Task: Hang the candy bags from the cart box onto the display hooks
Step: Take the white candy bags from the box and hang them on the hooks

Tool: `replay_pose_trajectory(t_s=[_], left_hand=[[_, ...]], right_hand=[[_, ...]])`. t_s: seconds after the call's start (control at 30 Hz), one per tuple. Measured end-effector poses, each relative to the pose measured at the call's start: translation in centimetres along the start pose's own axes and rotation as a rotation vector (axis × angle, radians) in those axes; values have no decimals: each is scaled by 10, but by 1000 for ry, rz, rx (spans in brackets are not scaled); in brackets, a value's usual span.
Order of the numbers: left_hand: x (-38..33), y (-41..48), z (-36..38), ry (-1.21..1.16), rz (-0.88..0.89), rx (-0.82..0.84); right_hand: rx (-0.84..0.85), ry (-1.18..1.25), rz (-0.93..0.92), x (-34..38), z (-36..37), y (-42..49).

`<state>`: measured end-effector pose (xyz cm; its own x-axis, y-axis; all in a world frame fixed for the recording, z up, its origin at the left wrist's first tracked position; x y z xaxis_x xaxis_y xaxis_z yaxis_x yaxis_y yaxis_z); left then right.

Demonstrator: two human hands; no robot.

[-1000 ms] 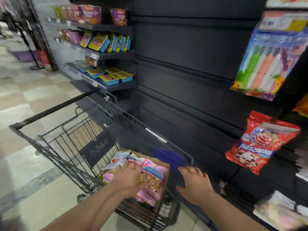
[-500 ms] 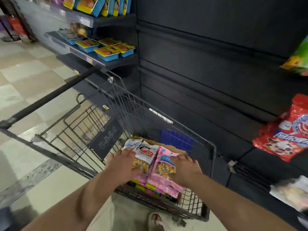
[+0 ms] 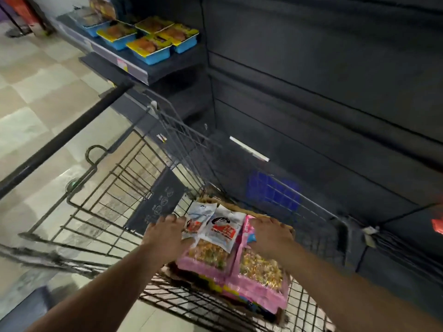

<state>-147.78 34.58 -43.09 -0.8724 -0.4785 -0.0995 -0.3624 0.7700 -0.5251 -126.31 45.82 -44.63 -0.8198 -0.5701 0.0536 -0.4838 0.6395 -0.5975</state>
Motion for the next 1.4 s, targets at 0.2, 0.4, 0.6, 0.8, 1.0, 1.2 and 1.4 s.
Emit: replay_pose_trajectory(t_s=[0.2, 0.4, 0.6, 0.8, 1.0, 1.2, 1.4], left_hand=[[-2, 34, 21, -19, 5, 89], [10, 77, 42, -99, -5, 198], [21, 129, 76, -206, 19, 276], [34, 177, 113, -368, -52, 355], [41, 207, 140, -369, -118, 316], [47, 214, 152, -680, -332, 259], [49, 199, 152, -763, -380, 218]], right_hand=[[116, 20, -38, 4, 18, 41], [201, 82, -7, 14, 38, 74], [289, 174, 110, 24, 69, 108], [333, 375, 281, 33, 94, 150], [273, 521, 447, 39, 113, 171], [289, 563, 499, 55, 114, 182], [118, 1009, 626, 55, 119, 172]])
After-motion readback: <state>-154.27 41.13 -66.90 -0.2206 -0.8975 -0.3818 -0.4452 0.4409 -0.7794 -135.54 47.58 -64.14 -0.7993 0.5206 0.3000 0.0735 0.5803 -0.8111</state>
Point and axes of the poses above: each hand's wrist, its own y-axis towards the middle knuckle, its own z-axis out of the palm, x = y × z, the point moved 3 cm from there along y, towards the middle knuckle, and after that the axes turned 10 degrees about -y, right-handed, at the moved point
